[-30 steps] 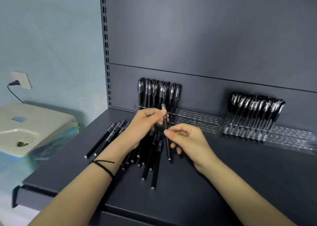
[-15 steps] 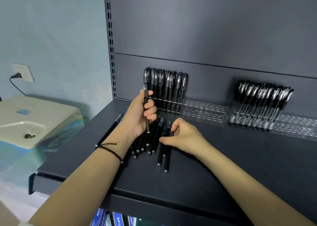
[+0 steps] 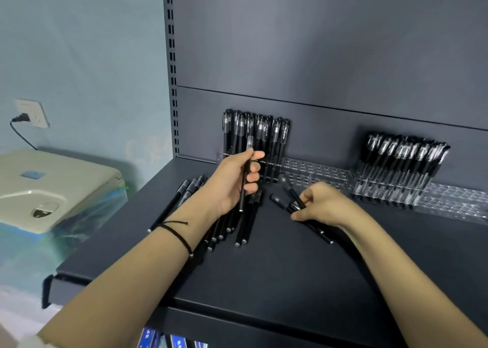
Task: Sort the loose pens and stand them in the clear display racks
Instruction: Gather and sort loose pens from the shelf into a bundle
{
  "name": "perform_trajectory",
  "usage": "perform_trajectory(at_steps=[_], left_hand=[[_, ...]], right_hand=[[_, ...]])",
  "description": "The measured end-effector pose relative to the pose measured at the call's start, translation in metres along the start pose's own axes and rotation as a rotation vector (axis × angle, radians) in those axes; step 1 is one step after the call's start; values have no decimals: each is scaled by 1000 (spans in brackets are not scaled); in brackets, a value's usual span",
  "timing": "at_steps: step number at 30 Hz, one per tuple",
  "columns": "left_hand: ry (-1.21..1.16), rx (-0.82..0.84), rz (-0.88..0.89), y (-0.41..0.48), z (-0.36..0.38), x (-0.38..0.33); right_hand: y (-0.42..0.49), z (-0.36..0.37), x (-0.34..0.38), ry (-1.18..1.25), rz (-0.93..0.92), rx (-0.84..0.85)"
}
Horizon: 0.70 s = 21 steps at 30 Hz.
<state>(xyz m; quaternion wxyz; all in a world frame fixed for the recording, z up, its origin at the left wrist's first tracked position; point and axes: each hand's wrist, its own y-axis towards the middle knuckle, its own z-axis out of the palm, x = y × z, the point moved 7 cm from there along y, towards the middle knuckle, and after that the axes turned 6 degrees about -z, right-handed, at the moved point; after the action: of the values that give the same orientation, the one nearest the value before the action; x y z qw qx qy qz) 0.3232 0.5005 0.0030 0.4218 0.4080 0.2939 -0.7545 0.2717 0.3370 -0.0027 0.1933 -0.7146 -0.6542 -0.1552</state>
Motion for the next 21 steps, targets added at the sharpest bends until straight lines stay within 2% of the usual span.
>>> perform_trajectory(at_steps=[3, 5, 9, 14, 17, 21], left_hand=[[72, -2, 34, 3, 11, -15], [60, -58, 61, 8, 14, -16], [8, -169, 96, 17, 13, 5], [54, -23, 43, 19, 29, 26], [88, 80, 45, 16, 39, 28], [65, 115, 53, 14, 40, 30]], right_hand=[[2, -1, -4, -7, -28, -18], [3, -1, -7, 85, -44, -44], [3, -10, -14, 522, -74, -157], [1, -20, -3, 916, -207, -216], [-2, -16, 5, 939, -238, -208], [-5, -8, 13, 876, -266, -242]])
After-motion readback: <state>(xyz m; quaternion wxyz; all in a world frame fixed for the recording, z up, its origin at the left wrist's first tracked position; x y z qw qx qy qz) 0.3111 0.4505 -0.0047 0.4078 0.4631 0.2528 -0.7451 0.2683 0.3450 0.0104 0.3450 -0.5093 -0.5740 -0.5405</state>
